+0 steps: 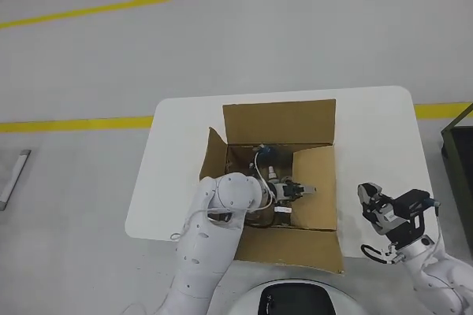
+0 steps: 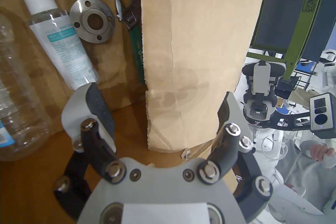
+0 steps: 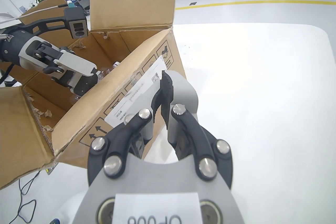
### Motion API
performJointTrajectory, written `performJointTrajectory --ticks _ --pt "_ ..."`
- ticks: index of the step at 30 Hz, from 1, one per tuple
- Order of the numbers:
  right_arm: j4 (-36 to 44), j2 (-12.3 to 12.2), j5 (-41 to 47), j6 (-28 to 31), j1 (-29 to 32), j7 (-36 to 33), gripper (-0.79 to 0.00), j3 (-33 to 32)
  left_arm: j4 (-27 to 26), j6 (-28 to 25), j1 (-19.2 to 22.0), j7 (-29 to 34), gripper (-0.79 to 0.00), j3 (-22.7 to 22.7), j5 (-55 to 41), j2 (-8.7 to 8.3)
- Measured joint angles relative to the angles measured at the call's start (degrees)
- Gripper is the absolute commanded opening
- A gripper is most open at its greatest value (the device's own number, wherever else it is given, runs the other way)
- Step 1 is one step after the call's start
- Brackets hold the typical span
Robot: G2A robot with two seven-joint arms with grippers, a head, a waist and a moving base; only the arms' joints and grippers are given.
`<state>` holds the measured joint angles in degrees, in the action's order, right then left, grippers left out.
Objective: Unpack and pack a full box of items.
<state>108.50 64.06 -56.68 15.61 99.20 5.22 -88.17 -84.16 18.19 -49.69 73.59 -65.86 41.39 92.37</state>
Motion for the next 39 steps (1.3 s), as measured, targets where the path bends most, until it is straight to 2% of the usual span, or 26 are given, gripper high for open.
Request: performJointTrajectory --ticks 6,15,27,28,30,32,33,34,39 --pt "-1.2 0.3 -0.6 0.2 -1.5 -0.9 -0.785 2.0 2.6 0.0 0.8 1.0 0.0 0.6 -3.1 -0.18" --pt "-2.2 0.6 -1.2 0.2 -3.0 -1.9 -0.785 3.8 4.9 2.7 1.7 4.5 0.0 -0.8 -13.0 -0.43" --pt "-1.0 0.8 -0.7 -0.4 -2.3 -1.2 -0.785 2.3 2.3 4.6 3.4 6.9 0.0 -2.1 -23.4 -1.2" --pt "-0.7 0.8 -0.5 -0.7 -2.0 -1.0 -0.739 1.9 1.8 4.7 3.6 6.9 0.0 -2.1 -24.2 -1.24" --pt "0.4 0.8 0.5 -1.6 -0.9 -0.5 -0.542 0.4 0.4 4.9 4.1 6.9 0.0 -2.0 -25.9 -1.31" --pt "1.4 0.8 2.6 -2.1 0.4 -0.1 -0.268 -1.4 -0.9 5.0 4.6 6.9 0.0 -1.5 -27.3 -1.34" --pt "2.1 0.8 4.9 -1.9 1.3 -0.1 -0.182 -2.8 -1.8 5.1 5.0 6.8 0.0 -1.0 -28.2 -1.31" --pt "2.6 0.8 6.7 -1.5 2.0 -0.1 0.0 -4.0 -2.5 5.3 5.3 6.7 0.0 -0.5 -28.9 -1.27" --pt "5.2 0.6 18.1 1.6 6.2 -0.9 0.0 -11.4 -5.0 5.3 6.9 5.8 0.0 4.0 -32.3 -0.81"
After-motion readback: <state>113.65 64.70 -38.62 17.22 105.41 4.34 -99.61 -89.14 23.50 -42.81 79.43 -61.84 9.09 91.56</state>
